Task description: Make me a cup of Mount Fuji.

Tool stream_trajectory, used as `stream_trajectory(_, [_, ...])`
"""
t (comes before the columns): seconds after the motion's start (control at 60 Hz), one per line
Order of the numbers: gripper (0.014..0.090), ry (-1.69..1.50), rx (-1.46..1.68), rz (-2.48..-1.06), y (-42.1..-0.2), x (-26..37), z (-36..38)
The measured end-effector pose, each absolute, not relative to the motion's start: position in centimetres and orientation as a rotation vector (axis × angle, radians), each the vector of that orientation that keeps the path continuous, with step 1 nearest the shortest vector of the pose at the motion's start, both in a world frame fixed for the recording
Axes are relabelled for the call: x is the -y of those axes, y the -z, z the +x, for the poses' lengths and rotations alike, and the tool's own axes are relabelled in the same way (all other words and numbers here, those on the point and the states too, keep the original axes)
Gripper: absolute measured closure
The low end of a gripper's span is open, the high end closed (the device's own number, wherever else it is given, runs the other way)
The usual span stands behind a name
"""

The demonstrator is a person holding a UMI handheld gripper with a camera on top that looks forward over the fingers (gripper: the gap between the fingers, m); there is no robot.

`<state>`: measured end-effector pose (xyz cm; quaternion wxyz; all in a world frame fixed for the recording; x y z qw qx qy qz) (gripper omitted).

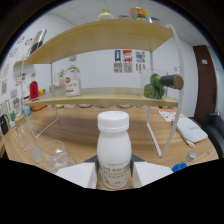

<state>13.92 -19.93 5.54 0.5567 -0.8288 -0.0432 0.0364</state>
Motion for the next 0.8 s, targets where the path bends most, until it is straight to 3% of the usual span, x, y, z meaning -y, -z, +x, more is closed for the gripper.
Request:
stream_trajectory(0.217, [0.0507,-0.055,0.037,-2.000,-5.0,21.1,14.8])
stream_trajectory(0.267, [0.0434,-0.032,0.020,-2.007,-5.4,21.5,15.1])
stream_trajectory(0.333, [0.0234,-0.015,-0.016,-2.018,-6.5,22.5,15.3])
stream_trajectory(0.367, [0.0182,-0.007,-0.033,-2.029,-7.2,23.1,15.4])
stream_trajectory(0.6, [0.0191,0.058,-0.090,-2.034,-14.5,28.6,13.7])
stream_trajectory(0.8, [0.0191,0.075,-0.103,-2.065,-17.0,32.3,10.3])
